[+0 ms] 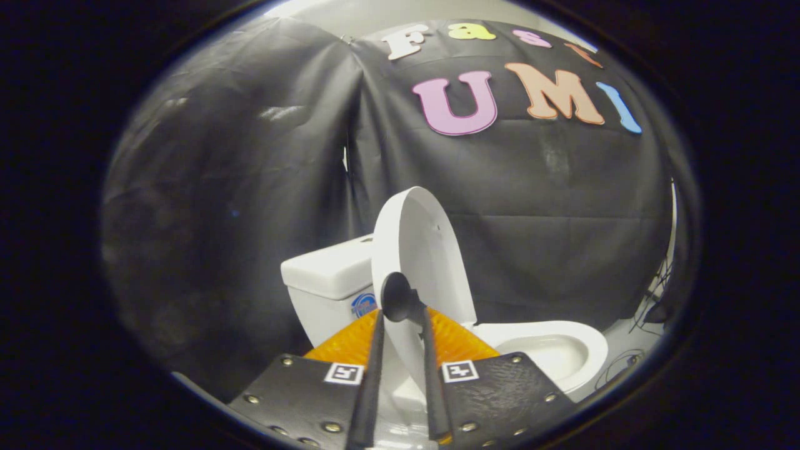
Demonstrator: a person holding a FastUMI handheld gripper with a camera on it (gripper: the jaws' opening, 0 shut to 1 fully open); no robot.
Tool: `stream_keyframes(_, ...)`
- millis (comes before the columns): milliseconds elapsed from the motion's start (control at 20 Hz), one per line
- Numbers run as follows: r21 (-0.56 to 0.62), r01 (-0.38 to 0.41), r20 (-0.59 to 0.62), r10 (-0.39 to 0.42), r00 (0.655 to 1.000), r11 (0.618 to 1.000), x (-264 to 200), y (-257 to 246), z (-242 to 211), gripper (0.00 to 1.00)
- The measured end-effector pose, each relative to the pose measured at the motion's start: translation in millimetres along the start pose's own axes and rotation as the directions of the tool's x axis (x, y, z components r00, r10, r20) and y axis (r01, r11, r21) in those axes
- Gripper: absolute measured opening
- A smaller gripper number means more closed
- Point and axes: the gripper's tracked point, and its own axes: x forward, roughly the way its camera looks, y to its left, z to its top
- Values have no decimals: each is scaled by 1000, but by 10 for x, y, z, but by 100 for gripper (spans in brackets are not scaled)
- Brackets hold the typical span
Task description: Open the toilet lid.
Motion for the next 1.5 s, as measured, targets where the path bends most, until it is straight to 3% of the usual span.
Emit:
stream_keyframes(50,2,9,11,-9,1000,1000,-45,-79,52,42)
stream_keyframes(100,8,22,20,-22,1000,1000,-93,-174,104,43)
stream_keyframes(350,34,65,11,-65,998,997,-250,-623,193,84)
stream_keyframes(400,39,77,12,-78,997,996,-272,-716,203,88)
stream_keyframes(750,68,137,-32,-135,990,988,-385,-1101,138,91)
stream_keyframes(1200,-5,114,17,-114,993,993,-765,-1528,129,93)
stream_keyframes(1500,36,202,13,-202,979,979,-995,-2188,88,93)
